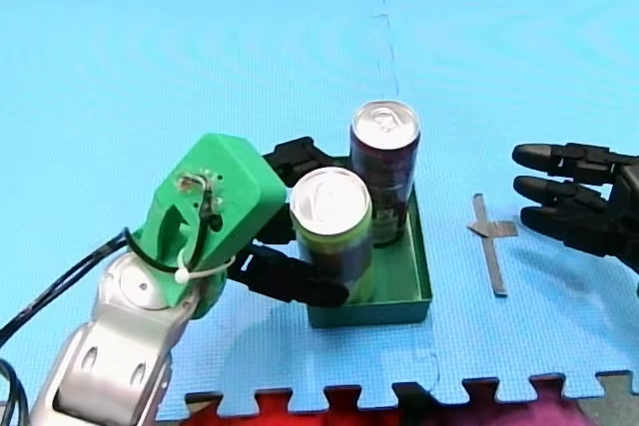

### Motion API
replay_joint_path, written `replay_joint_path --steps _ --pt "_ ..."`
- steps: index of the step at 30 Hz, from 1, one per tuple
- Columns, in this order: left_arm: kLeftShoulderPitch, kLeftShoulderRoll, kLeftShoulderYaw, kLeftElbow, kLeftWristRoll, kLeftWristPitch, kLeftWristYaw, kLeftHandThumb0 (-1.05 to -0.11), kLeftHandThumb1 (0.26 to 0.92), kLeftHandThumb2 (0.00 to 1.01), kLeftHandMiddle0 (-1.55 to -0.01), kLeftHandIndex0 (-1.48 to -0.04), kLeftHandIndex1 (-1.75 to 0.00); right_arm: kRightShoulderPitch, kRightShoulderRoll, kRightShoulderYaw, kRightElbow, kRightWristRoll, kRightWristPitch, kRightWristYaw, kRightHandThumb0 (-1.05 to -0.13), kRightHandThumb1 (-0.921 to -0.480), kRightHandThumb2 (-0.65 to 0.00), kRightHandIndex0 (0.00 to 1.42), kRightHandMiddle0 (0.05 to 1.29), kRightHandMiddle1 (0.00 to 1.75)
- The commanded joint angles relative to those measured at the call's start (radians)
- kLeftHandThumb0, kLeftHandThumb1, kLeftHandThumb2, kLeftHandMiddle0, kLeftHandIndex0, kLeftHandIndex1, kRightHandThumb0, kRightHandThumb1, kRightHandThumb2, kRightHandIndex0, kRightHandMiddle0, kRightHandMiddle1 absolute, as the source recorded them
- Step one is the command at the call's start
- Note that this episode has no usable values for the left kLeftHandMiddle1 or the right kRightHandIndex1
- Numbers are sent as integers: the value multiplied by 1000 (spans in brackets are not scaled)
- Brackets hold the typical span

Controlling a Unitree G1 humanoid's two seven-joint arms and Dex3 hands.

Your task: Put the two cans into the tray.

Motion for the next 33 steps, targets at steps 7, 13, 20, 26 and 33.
replay_joint_path --steps 7,13,20,26,33 --pt "-8 -6 6 21 -9 0 4 -257 808 5 -912 -538 -1746 0 -4 0 -2 0 -12 -4 -627 -817 -1 684 1095 6" --pt "-7 -6 9 20 -9 -1 6 -256 806 3 -911 -539 -1746 -1 0 2 -2 0 -13 -6 -633 -818 0 687 1096 5" --pt "-2 -5 -1 0 2 -12 11 -253 805 3 -910 -539 -1746 0 4 1 -2 2 -11 -6 -637 -814 0 693 1093 3" --pt "-15 -24 -22 10 28 -34 42 -251 808 4 -911 -542 -1746 3 6 1 -5 2 -10 -9 -637 -810 0 691 1091 2" --pt "-10 -45 -41 29 42 -61 62 -250 814 7 -913 -547 -1746 4 9 -1 -6 5 -6 -8 -630 -809 0 685 1089 1"
